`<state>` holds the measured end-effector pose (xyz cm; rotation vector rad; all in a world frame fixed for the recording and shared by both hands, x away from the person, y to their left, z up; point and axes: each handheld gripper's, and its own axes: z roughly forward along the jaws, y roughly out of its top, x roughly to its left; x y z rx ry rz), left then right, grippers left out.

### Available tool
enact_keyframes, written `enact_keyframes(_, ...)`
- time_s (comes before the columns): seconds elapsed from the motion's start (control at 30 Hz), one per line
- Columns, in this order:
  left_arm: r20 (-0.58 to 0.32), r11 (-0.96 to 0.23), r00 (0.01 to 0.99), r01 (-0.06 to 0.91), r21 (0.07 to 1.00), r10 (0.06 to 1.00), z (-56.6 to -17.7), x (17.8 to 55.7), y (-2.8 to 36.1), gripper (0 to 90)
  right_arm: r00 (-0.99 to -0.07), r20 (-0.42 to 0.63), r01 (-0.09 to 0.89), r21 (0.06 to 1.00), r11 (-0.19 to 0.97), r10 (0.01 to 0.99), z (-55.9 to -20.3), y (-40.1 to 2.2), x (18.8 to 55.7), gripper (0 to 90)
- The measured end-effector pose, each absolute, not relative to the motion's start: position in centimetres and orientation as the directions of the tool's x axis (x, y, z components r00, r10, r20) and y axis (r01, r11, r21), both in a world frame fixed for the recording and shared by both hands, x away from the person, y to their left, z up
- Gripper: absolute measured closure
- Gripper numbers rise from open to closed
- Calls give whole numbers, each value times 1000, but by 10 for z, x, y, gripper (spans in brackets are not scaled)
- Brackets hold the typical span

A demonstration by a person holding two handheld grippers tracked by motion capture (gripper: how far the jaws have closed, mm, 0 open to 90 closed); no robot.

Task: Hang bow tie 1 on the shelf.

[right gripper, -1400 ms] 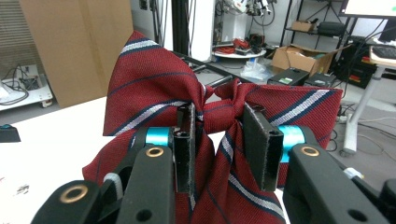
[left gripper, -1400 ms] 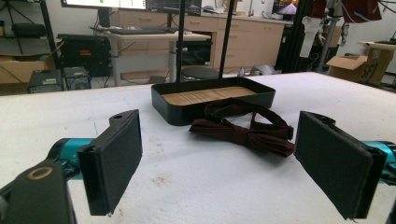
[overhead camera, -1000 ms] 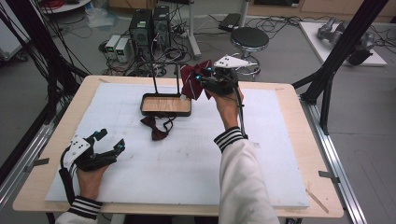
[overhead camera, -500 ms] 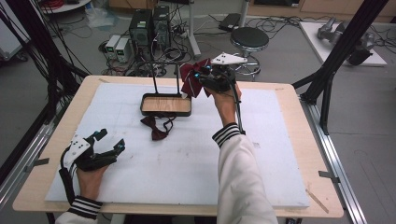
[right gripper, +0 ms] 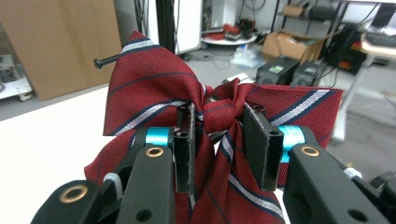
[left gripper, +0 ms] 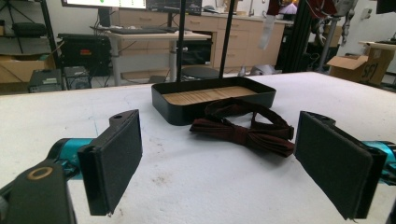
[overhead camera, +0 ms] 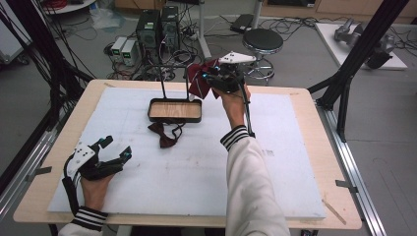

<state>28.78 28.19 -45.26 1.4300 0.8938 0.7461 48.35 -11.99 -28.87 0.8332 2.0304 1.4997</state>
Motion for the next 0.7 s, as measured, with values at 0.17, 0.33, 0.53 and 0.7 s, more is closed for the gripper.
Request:
enact_keyframes(0.17,-68,28,496,87,996,866,-453,288,282,158,-692,-16,202,956,215,722,-295,-118,490,668)
enact_keyframes(0.33,-68,28,495,88,996,866,-453,288,282,157,-677,1,210,959,192,736,-298,-122,495,667)
enact_keyframes(0.53,-68,28,495,88,996,866,-452,288,282,157,-658,12,226,957,182,753,-301,-129,498,666)
enact_keyframes(0.7,-68,28,495,88,996,866,-453,288,282,157,-641,10,238,953,186,768,-302,-134,500,666)
